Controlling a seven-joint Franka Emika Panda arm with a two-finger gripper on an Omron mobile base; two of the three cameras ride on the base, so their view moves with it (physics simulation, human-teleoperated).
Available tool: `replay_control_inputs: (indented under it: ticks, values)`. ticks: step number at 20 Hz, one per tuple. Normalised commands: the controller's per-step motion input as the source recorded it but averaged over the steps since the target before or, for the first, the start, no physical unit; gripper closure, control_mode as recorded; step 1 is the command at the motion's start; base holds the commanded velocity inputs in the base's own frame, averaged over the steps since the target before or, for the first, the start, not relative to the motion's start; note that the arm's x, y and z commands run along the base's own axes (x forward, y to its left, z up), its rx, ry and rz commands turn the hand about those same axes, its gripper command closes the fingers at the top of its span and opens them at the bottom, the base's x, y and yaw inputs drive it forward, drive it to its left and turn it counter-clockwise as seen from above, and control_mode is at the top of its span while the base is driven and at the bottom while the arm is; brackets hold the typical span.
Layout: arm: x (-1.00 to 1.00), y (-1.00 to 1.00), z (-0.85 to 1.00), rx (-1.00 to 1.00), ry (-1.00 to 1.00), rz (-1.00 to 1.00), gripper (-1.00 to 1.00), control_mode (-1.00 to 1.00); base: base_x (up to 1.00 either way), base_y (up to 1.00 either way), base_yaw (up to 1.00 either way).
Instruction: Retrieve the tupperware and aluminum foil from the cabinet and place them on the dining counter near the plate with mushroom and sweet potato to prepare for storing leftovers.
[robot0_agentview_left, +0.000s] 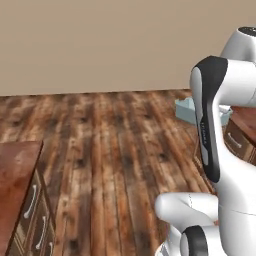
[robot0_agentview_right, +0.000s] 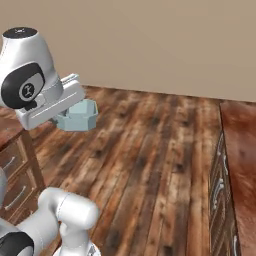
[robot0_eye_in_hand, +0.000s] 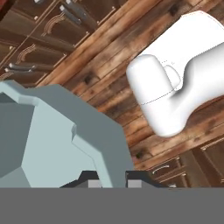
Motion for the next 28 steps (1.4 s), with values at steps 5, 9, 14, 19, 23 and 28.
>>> replay_control_inputs:
  ticks: [5, 9, 14, 19, 23, 28]
  values:
    - [0.00, 0.00, 0.00, 0.00, 0.00, 0.00, 1.00, 1.00, 1.00, 0.33, -0.35]
    - [0.00, 0.00, 0.00, 0.00, 0.00, 0.00, 1.00, 1.00, 1.00, 0.59, -0.12]
    - [0.00, 0.00, 0.00, 0.00, 0.00, 0.00, 1.00, 1.00, 1.00, 0.39, 0.24]
    - [0.00, 0.00, 0.00, 0.00, 0.00, 0.00, 1.00, 1.00, 1.00, 0.00, 0.53]
    - [0.00, 0.00, 0.00, 0.00, 0.00, 0.00, 1.00, 1.00, 1.00, -0.01, 0.66]
    - [0.00, 0.00, 0.00, 0.00, 0.00, 0.00, 1.00, 1.00, 1.00, -0.03, 0.69]
